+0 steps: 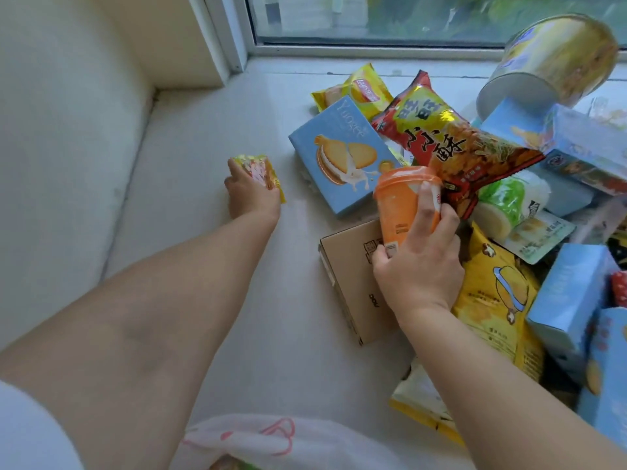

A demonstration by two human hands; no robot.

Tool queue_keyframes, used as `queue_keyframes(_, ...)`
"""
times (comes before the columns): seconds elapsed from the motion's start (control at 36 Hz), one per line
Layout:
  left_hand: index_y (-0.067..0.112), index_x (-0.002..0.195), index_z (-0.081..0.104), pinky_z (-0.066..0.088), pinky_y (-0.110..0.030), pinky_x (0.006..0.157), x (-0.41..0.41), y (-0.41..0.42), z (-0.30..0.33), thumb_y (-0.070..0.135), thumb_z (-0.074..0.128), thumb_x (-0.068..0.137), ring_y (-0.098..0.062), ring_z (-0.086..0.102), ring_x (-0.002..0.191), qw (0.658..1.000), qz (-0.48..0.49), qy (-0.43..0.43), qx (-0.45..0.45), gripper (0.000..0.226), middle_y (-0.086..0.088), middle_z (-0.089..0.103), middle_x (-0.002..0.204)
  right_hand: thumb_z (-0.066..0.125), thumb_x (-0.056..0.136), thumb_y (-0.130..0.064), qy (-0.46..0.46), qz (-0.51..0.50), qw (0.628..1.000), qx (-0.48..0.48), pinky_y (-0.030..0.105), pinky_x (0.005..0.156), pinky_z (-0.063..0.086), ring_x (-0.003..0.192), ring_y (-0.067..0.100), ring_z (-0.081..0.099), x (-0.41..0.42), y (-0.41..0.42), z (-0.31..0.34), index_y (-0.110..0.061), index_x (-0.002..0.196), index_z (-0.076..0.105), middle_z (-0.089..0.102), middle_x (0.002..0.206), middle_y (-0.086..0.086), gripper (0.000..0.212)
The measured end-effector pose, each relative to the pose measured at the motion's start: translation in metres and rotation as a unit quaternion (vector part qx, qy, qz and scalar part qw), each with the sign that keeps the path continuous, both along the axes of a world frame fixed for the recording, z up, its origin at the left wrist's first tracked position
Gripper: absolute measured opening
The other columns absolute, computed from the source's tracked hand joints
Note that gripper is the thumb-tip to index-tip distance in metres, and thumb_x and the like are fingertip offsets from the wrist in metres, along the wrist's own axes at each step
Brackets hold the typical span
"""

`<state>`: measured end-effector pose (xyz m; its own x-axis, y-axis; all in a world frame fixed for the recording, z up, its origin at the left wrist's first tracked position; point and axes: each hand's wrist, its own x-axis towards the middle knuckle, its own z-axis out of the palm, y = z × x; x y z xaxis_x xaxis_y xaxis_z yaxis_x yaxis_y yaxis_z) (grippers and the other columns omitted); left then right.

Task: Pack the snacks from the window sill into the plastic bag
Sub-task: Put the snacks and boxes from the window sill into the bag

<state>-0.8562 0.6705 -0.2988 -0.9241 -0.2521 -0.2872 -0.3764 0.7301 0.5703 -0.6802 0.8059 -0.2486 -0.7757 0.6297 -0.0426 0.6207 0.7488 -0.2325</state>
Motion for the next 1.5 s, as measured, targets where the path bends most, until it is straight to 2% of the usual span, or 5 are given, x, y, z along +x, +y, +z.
queue_keyframes(0.36, 0.009, 0.110, 0.061, 0.050, -0.037, 0.096, 0.012, 0.057, 0.020, 0.064, 0.059, 0.072, -0.020, 0.063, 0.098, 0.912, 0.107, -0.098, 0.383, 0.067, -0.004, 0.066, 0.110, 0.062, 0.081, -0.036, 0.024, 0.000, 1.000, -0.013, 0.037, 0.073, 0.047, 0.111, 0.034, 0.045, 0.001, 0.001, 0.001, -0.029, 0.137, -0.007, 0.022, 0.143, 0.015, 0.089)
queue_keyframes(0.56, 0.018, 0.138, 0.039, 0.042, -0.037, 0.103, 0.014, 0.082, 0.019, 0.037, 0.069, 0.082, -0.026, 0.048, 0.116, 0.952, 0.061, -0.086, 0.289, 0.067, -0.008, 0.027, 0.139, 0.064, 0.079, -0.033, 0.038, -0.002, 0.999, -0.020, 0.037, 0.072, 0.047, 0.108, 0.035, 0.047, 0.000, -0.001, 0.000, -0.030, 0.136, -0.007, 0.024, 0.143, 0.016, 0.091)
queue_keyframes(1.06, 0.012, 0.114, 0.060, 0.057, -0.036, 0.085, -0.003, 0.097, 0.019, 0.032, 0.079, 0.073, -0.021, 0.070, 0.088, 0.876, 0.079, -0.207, 0.428, 0.050, -0.008, 0.070, 0.106, 0.065, 0.077, -0.031, 0.043, 0.003, 0.999, -0.019, 0.039, 0.071, 0.049, 0.105, 0.035, 0.047, -0.001, -0.004, -0.004, -0.029, 0.137, -0.004, 0.027, 0.143, 0.018, 0.091)
queue_keyframes(1.28, 0.013, 0.106, 0.059, 0.045, -0.017, 0.035, 0.016, 0.094, 0.036, 0.025, 0.068, 0.084, -0.014, 0.061, 0.064, 0.870, 0.075, -0.197, 0.446, 0.026, -0.004, 0.066, 0.089, 0.062, 0.081, -0.033, 0.028, 0.002, 0.999, -0.032, 0.039, 0.077, 0.047, 0.113, 0.034, 0.043, -0.001, -0.002, 0.000, -0.030, 0.138, -0.007, 0.021, 0.145, 0.016, 0.090)
queue_keyframes(1.5, 0.012, 0.118, 0.057, 0.059, -0.040, 0.072, 0.045, 0.041, 0.054, 0.031, 0.075, 0.072, -0.025, 0.070, 0.082, 0.870, 0.182, -0.122, 0.442, 0.052, -0.008, 0.070, 0.105, 0.064, 0.081, -0.031, -0.037, 0.015, 0.989, -0.142, 0.038, 0.087, 0.043, 0.118, 0.032, 0.045, 0.020, 0.008, 0.026, -0.021, 0.150, -0.007, 0.038, 0.135, 0.013, 0.100)
